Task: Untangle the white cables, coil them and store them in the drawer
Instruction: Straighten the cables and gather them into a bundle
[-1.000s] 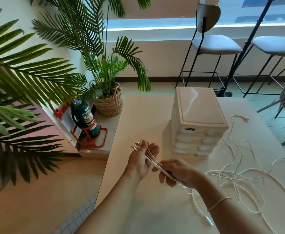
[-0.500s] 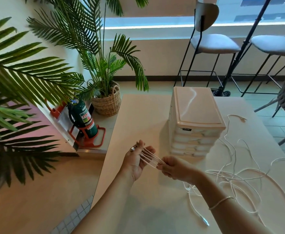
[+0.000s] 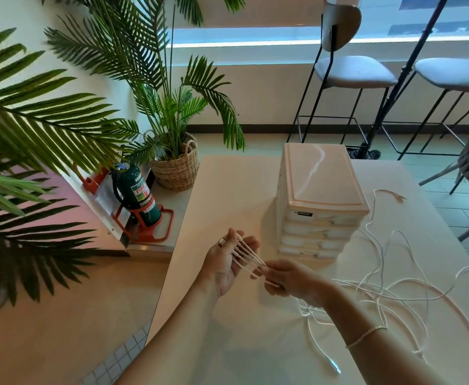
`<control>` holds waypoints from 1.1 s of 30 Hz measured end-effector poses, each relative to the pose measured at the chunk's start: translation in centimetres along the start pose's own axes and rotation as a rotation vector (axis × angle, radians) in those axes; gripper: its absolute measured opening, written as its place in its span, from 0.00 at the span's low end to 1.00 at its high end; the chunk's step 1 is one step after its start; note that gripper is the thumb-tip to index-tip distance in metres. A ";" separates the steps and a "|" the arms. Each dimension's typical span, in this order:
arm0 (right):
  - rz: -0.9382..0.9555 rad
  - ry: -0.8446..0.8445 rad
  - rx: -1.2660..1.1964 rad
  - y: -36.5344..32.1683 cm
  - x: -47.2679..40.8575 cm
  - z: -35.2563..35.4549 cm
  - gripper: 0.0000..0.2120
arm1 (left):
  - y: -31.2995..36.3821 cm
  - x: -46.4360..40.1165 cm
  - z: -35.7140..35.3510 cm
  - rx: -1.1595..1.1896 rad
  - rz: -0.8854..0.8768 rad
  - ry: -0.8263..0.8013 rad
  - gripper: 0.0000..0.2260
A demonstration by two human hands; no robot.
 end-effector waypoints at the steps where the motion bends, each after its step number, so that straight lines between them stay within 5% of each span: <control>1: 0.005 0.018 -0.070 0.0 -0.1 0.1 0.13 | 0.1 0.1 -0.3 0.014 0.004 -0.028 0.11; 7: 0.008 0.040 -0.109 -0.3 -0.1 0.5 0.16 | 0.5 0.1 -1.1 0.048 0.004 -0.095 0.13; 16: 0.001 0.016 0.009 -0.4 -0.2 0.6 0.15 | -0.2 -0.9 1.2 0.016 -0.027 0.144 0.10; 24: -0.064 0.006 -0.014 0.1 -0.4 0.5 0.15 | -0.1 -1.2 0.0 0.209 0.006 0.060 0.16; 33: -0.075 -0.035 0.176 0.2 0.1 0.9 0.12 | 0.7 -1.1 1.9 0.160 -0.036 0.267 0.14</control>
Point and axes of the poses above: each hand's wrist, its own x-axis away from the middle knuckle, its own z-axis out of the back of the hand, y = z × x, the point moved 10 cm from there along -x, towards the middle knuckle, and after that the axes turned 6 degrees about -x, right-handed, at the moved point
